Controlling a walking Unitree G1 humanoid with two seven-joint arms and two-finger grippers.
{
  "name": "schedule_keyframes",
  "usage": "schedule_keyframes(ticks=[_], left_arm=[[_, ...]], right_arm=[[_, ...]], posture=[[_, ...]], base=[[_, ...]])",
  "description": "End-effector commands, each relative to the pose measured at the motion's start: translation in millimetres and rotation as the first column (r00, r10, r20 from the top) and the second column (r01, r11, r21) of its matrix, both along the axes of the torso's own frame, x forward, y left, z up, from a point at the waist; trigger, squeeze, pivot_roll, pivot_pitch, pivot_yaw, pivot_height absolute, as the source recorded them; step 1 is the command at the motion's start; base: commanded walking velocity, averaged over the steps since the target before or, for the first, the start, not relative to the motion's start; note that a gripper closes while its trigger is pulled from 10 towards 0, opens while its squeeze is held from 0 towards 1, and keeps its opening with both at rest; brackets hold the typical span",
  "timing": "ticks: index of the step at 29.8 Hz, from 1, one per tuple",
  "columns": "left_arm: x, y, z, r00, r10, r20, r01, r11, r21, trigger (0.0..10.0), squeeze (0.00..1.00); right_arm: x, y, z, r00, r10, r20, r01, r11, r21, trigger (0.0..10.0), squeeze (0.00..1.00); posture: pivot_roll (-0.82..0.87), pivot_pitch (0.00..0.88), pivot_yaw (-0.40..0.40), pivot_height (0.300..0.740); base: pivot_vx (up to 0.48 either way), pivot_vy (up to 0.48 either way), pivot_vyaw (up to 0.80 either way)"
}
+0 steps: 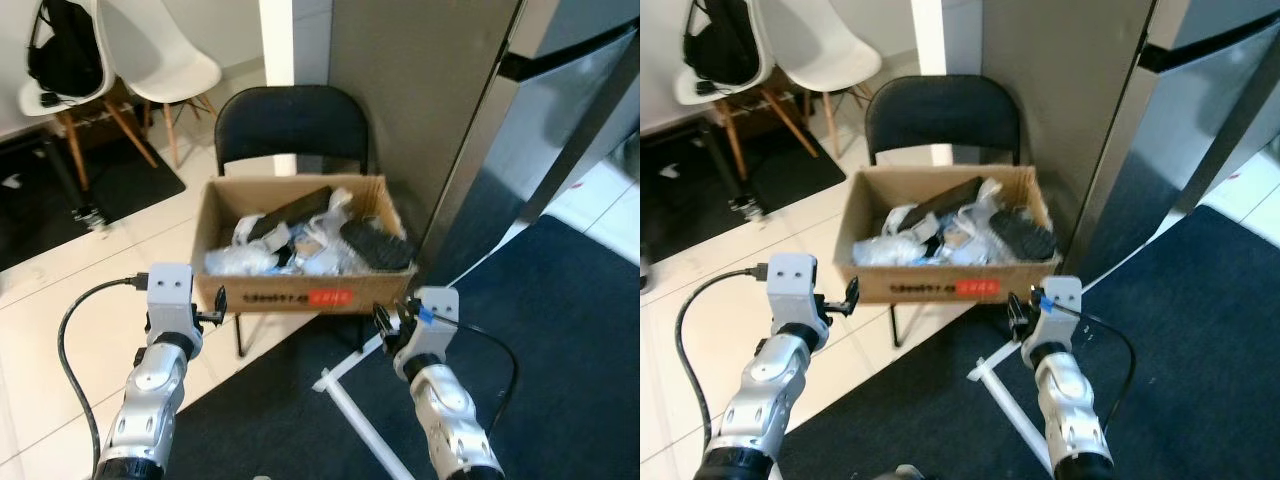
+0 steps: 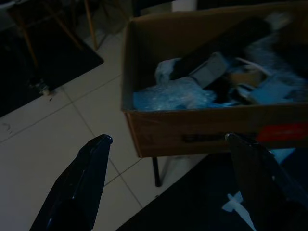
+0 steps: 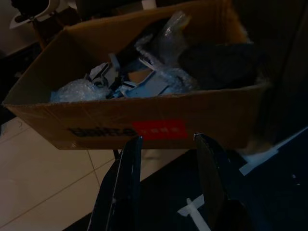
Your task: Picking trash to rubbish bin
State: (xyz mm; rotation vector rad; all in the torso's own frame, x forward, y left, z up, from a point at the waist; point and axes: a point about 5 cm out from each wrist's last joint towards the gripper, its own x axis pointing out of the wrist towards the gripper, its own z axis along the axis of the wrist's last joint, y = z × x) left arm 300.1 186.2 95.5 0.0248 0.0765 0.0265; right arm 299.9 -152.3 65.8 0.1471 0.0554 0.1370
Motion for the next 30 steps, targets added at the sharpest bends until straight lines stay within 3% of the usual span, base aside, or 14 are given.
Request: schedule_keyframes(ticks=[1, 13, 30], left_arm=[[-1.4, -1.4, -3, 1.0, 0.001, -0.01, -0.001, 1.0, -0.006, 10.0, 0.0], [-2.4, -1.6, -4, 1.0, 0.002, -0.014, -0.002, 1.0, -0.002, 10.0, 0.0], [-2.1, -4.2, -4, 1.0, -0.015, -0.015, 0.015, 1.0, 0.017, 10.0, 0.0]], right_arm=[[-1.4, -2.0, -3, 1.0, -0.004, -0.017, 0.004, 1.0, 0.003, 10.0, 0.0], [-0.8, -0.4, -2, 1.0, 0.016, -0.02, -0.016, 1.0, 0.001, 10.0, 0.0], [-2.3, -11.0, -8, 0.997, -0.051, -0.061, 0.049, 0.998, -0.039, 10.0, 0.0]], posture=[[0.05, 0.138, 0.046, 0.74], [0.05, 0.14, 0.04, 0.74], [0.05, 0.143, 0.042, 0.74]], base=[[0.0, 0.0, 0.0], [0.0, 0.0, -0.13], [0.0, 0.0, -0.8]])
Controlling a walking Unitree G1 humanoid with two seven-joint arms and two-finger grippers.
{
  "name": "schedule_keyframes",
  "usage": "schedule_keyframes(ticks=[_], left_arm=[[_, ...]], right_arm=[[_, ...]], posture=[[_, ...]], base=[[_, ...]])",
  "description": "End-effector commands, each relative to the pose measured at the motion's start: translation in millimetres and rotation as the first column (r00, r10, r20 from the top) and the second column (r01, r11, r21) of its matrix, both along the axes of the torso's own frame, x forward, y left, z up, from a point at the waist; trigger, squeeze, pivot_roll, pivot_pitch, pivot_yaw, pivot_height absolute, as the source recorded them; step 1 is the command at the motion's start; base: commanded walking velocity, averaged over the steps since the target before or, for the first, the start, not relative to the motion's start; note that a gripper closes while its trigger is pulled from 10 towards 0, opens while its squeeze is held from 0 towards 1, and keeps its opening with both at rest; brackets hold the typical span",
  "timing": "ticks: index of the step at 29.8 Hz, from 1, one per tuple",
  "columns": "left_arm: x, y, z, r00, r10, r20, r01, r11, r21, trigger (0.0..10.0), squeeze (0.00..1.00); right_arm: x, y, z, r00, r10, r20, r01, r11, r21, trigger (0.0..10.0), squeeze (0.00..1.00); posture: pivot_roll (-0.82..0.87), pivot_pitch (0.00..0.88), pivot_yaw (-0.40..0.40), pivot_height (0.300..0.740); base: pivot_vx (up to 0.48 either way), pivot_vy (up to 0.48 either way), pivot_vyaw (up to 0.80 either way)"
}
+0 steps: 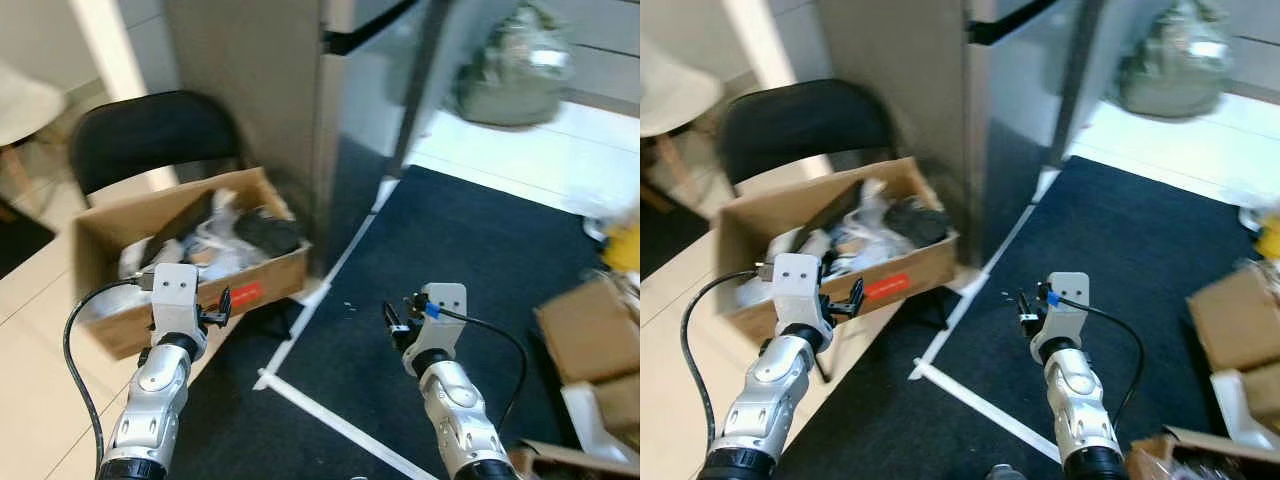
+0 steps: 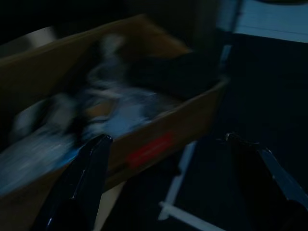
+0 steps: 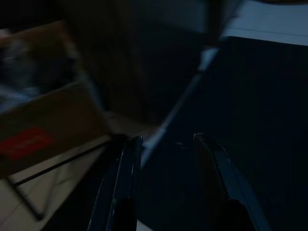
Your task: Picking trash to rubbish bin
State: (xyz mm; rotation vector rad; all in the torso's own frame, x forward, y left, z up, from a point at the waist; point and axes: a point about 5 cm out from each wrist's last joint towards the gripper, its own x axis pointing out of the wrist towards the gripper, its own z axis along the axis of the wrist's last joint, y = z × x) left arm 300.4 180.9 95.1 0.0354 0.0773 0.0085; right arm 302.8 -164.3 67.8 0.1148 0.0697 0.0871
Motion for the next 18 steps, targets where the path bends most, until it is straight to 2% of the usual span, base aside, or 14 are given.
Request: schedule_keyframes(ticks=[1, 18], left_arm=[[-2.4, 1.1, -3.9, 1.0, 0.003, -0.014, -0.003, 1.0, 0.008, 10.0, 0.0], [-0.8, -1.7, 1.4, 1.0, -0.024, -0.002, 0.025, 0.999, 0.042, 10.0, 0.0]], right_arm=[[-5.1, 1.0, -9.7, 0.999, -0.003, -0.046, 0.003, 1.0, -0.001, 10.0, 0.0], [-9.8, -4.6, -12.9, 0.996, -0.049, -0.07, 0.048, 0.999, -0.016, 10.0, 0.0]], posture=[[0.05, 0.143, 0.042, 0.74], [0.06, 0.141, 0.039, 0.74]], base=[[0.0, 0.0, -0.8], [0.0, 0.0, -0.8]])
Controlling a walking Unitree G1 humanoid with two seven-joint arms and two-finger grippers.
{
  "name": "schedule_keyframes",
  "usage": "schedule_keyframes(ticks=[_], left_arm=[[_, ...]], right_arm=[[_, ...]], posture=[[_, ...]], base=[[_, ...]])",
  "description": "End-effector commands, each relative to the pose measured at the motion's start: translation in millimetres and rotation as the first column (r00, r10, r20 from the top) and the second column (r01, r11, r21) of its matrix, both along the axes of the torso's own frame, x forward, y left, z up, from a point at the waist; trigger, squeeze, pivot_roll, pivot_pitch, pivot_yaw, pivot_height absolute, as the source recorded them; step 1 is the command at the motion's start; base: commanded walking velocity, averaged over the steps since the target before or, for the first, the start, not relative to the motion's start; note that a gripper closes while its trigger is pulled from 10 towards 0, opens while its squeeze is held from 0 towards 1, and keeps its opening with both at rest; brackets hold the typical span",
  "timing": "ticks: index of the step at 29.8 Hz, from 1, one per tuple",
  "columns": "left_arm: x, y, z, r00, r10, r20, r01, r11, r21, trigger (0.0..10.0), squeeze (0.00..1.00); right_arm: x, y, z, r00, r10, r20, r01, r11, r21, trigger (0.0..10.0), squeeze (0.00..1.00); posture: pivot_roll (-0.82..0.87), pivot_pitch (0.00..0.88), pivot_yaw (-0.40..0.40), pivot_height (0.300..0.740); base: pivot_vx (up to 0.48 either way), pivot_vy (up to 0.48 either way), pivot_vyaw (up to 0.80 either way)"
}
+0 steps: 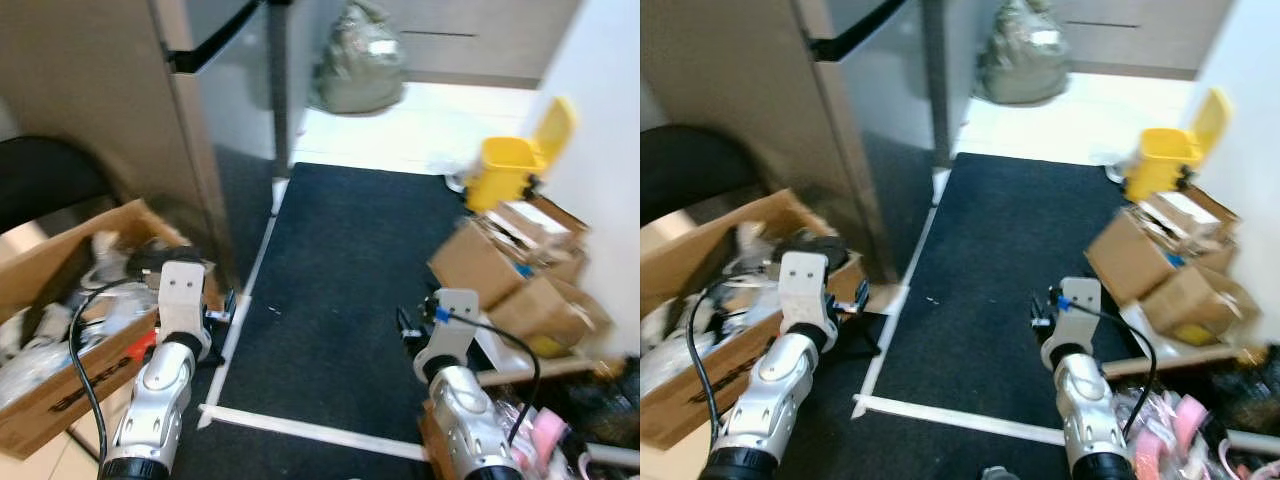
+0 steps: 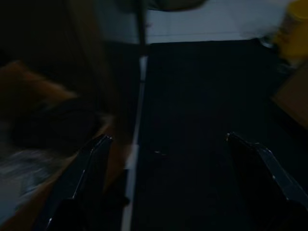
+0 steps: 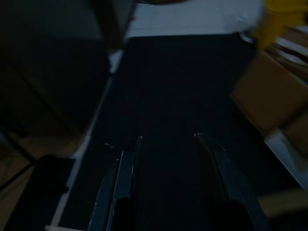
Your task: Picking trash to rubbish bin
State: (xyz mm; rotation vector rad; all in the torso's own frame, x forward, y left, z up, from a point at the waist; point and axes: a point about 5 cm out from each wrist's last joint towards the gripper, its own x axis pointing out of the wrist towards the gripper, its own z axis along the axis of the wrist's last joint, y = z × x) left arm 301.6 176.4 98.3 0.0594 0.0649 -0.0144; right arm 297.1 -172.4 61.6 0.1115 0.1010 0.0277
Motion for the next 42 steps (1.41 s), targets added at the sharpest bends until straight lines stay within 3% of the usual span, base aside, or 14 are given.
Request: schedule_keyframes(ticks=[1, 21, 33, 38, 42], left_arm=[[-1.8, 3.0, -1, 1.0, -0.001, -0.012, 0.001, 1.0, 0.021, 10.0, 0.0], [-4.1, 3.3, -2, 1.0, 0.0, -0.018, 0.0, 1.0, 0.018, 10.0, 0.0], [-7.0, 14.6, -4, 0.999, 0.043, -0.029, -0.043, 0.999, 0.007, 10.0, 0.0], [0.4, 9.6, 0, 1.0, 0.022, -0.019, -0.022, 1.0, 0.013, 10.0, 0.0], [-1.8, 6.8, -1, 1.0, 0.005, -0.019, -0.005, 1.0, 0.015, 10.0, 0.0]], right_arm=[[-4.9, 3.2, -8, 0.999, 0.006, -0.044, -0.006, 1.0, -0.005, 10.0, 0.0], [-12.2, 2.6, -11, 0.996, 0.004, -0.092, -0.005, 1.0, -0.014, 10.0, 0.0], [-16.6, 6.9, -14, 0.992, 0.022, -0.126, -0.023, 1.0, -0.011, 10.0, 0.0], [-11.9, 5.4, -10, 0.993, 0.012, -0.121, -0.014, 1.0, -0.016, 10.0, 0.0], [-14.3, 5.5, -12, 0.992, 0.013, -0.128, -0.016, 1.0, -0.02, 10.0, 0.0]], posture=[[0.06, 0.143, 0.041, 0.74], [0.05, 0.158, 0.031, 0.74], [0.05, 0.154, 0.025, 0.74], [0.05, 0.176, 0.028, 0.74], [0.04, 0.161, 0.032, 0.74]], base=[[0.0, 0.0, -0.8], [0.0, 0.0, -0.8], [0.0, 0.0, -0.8], [0.0, 0.0, -0.8], [0.0, 0.0, -0.8]])
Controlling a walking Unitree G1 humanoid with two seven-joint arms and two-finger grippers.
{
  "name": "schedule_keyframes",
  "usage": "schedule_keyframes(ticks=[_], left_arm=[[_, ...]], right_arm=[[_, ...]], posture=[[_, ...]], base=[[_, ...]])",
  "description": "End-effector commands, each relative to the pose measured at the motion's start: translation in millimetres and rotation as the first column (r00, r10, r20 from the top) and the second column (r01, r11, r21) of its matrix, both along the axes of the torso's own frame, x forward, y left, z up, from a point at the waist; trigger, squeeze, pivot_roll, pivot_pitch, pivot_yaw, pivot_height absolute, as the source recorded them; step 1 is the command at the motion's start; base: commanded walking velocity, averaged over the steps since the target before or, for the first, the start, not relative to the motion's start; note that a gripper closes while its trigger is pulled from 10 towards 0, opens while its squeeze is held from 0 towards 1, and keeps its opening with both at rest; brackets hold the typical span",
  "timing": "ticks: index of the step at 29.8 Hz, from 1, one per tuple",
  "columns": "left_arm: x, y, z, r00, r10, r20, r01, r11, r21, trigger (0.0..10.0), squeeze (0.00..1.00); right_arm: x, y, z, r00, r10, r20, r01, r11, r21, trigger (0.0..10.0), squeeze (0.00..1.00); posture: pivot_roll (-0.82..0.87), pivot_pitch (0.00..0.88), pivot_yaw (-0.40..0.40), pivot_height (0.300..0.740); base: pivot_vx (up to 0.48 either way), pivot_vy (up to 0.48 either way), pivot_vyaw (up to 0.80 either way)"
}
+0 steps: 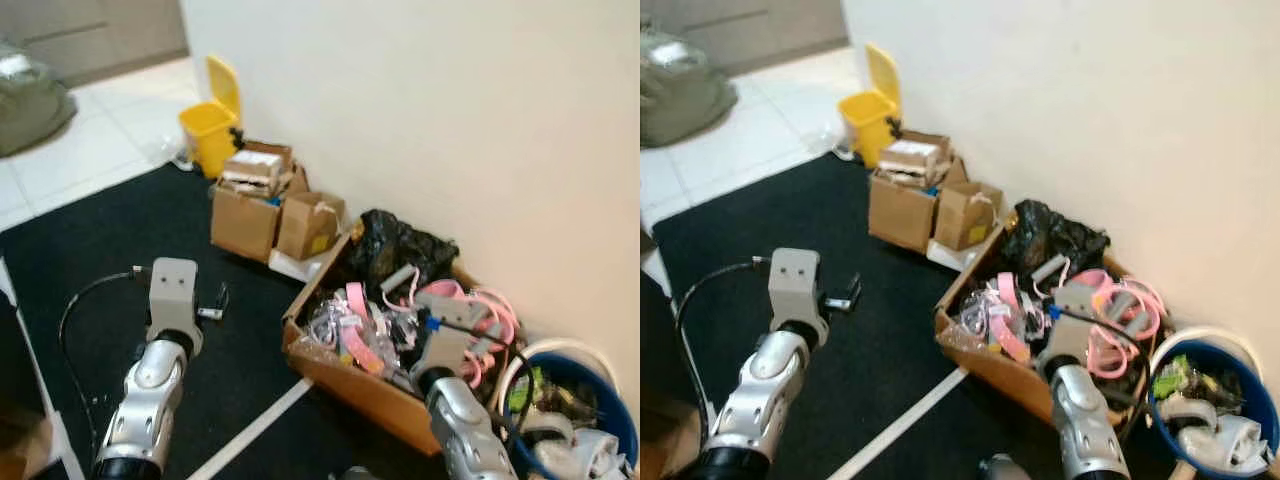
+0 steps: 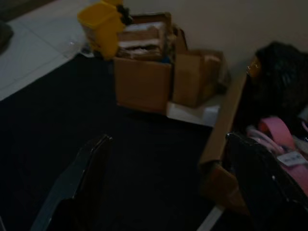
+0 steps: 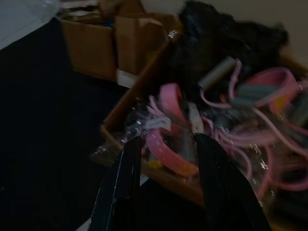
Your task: Picking trash to rubbish bin
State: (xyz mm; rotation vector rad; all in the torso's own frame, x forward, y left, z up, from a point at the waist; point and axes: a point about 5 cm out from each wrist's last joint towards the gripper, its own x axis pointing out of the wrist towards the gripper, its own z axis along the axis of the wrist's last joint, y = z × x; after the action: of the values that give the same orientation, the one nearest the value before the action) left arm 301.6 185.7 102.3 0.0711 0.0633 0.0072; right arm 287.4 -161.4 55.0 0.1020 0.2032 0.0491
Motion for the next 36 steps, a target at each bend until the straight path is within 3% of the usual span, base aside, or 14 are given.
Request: schedule_keyframes(ticks=[1, 28, 36], left_arm=[[-2.1, -2.5, -6, 1.0, -0.017, -0.025, 0.017, 1.0, 0.003, 10.0, 0.0], [4.6, -6.0, -3, 1.0, -0.02, -0.016, 0.02, 1.0, -0.008, 10.0, 0.0], [7.8, -12.5, -2, 0.997, -0.074, -0.026, 0.074, 0.997, 0.004, 10.0, 0.0]], right_arm=[[-5.3, -5.7, -6, 0.999, -0.015, -0.032, 0.015, 1.0, -0.015, 10.0, 0.0], [-1.5, -5.7, -5, 0.999, -0.034, -0.039, 0.034, 0.999, -0.009, 10.0, 0.0], [-8.6, -13.7, -10, 0.993, -0.111, -0.045, 0.111, 0.994, 0.019, 10.0, 0.0]], posture=[[0.04, 0.164, 0.032, 0.74], [0.05, 0.145, 0.031, 0.74], [0.05, 0.136, 0.086, 0.74]], base=[[0.0, 0.0, -0.8], [0.0, 0.0, -0.8], [0.0, 0.0, -0.8]])
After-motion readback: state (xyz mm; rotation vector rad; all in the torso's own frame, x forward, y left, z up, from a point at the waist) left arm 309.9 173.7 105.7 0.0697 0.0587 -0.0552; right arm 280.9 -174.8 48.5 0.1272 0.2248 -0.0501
